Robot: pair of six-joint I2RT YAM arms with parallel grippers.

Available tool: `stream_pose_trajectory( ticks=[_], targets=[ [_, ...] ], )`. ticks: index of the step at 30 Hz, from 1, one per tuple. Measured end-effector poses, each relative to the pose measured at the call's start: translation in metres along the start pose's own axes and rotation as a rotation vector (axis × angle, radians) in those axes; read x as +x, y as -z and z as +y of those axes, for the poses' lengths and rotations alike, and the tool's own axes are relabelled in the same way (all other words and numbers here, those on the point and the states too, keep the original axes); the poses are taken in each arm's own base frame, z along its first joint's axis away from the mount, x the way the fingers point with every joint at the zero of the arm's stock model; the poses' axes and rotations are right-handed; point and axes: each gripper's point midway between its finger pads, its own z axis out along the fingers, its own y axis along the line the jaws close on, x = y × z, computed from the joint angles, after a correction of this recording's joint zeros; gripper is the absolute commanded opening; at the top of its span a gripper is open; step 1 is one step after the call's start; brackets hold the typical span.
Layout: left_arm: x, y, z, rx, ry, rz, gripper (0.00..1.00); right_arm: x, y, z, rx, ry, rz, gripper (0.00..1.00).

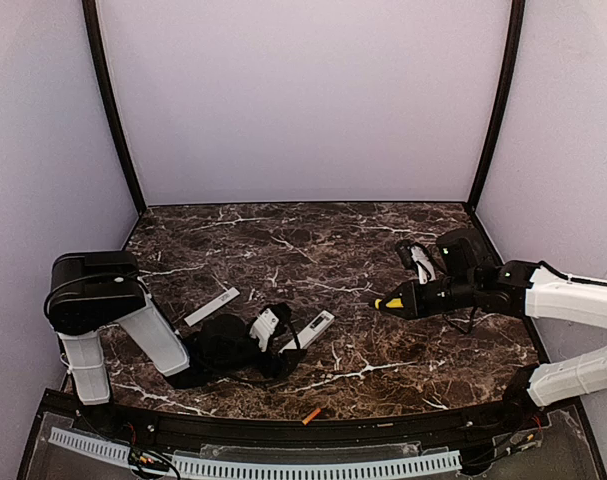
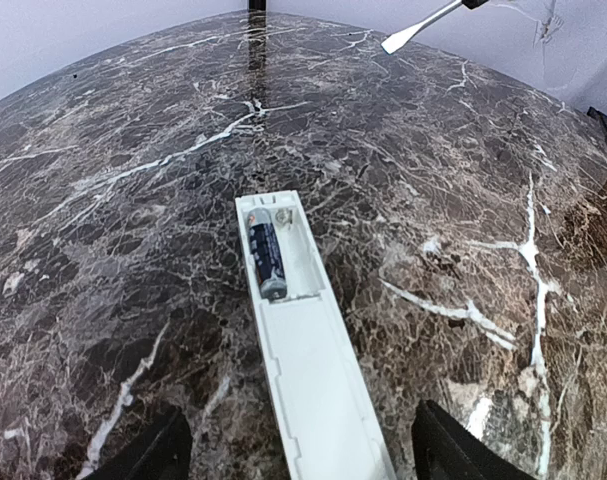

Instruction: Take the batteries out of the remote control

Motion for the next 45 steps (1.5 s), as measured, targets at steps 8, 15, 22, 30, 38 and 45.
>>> stream_pose_trajectory(
  ticks=[8, 15, 22, 30, 38, 45],
  targets=[
    [0.005, -0.011, 0.002, -0.021, -0.015, 0.008, 0.68, -0.002, 0.0, 0.001, -0.003, -0.001, -0.007, 0.0],
    [0.005, -0.016, -0.003, -0.037, -0.043, 0.007, 0.39, -0.002, 0.0, 0.001, -0.003, -0.002, -0.006, 0.0],
    [0.005, -0.017, 0.002, -0.073, -0.08, 0.011, 0.11, -0.002, 0.0, 0.001, -0.003, -0.018, -0.006, 0.0],
    [-0.005, -0.016, 0.014, -0.149, -0.182, 0.022, 0.0, -0.004, 0.001, 0.002, -0.01, -0.072, -0.015, 0.0],
    [-0.052, -0.009, 0.04, -0.345, -0.307, -0.022, 0.0, -0.024, 0.005, 0.021, -0.079, -0.119, -0.098, 0.0],
    [-0.085, -0.004, 0.061, -0.472, -0.32, -0.063, 0.06, -0.049, 0.007, 0.047, -0.137, -0.104, -0.176, 0.0]
  ],
)
